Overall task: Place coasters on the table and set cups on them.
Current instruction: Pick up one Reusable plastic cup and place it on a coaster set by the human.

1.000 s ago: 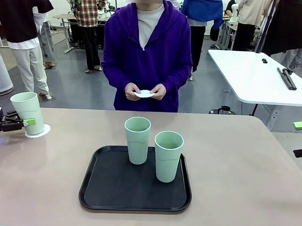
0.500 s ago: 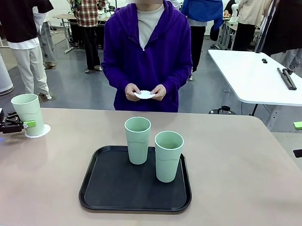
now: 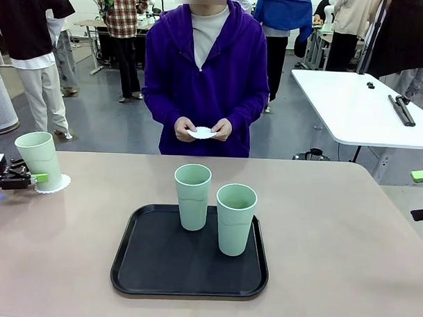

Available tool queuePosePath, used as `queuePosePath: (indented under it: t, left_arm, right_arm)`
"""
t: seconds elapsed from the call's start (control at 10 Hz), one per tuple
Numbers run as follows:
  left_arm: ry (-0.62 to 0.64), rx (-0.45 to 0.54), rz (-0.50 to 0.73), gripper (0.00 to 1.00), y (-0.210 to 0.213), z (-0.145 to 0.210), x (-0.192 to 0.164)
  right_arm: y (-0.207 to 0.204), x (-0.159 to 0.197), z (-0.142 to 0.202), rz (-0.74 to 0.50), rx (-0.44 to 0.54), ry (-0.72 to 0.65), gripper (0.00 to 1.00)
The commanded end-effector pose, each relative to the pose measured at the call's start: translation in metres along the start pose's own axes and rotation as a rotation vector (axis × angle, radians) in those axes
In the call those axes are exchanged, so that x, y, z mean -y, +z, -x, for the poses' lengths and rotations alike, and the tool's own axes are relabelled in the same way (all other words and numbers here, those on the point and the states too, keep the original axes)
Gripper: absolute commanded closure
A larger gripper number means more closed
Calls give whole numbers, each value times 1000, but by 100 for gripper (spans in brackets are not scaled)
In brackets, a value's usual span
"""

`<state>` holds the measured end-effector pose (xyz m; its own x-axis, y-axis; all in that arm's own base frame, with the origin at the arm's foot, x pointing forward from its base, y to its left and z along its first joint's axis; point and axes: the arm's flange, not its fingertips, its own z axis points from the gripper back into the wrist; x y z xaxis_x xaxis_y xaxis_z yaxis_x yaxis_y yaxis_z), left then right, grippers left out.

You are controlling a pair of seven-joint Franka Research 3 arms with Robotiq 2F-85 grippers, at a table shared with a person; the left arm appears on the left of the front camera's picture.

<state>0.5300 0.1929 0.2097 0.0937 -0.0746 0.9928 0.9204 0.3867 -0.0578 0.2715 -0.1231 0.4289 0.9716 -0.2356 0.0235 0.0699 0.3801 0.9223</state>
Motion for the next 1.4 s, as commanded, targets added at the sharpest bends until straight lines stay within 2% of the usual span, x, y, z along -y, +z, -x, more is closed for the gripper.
queuePosePath:
  t: [0.0,0.9,1.3]
  left_arm:
    - [-9,-15,25,0,2,1,-1]
    - [21,-42,52,0,23,-6,-8]
    - [40,-92,14,0,43,-9,-13]
  right_arm:
    - [0,-2,-2,-18,3,-1,0]
    - [0,-2,-2,-18,3,-1,0]
    - [0,-2,-2,-18,3,-1,0]
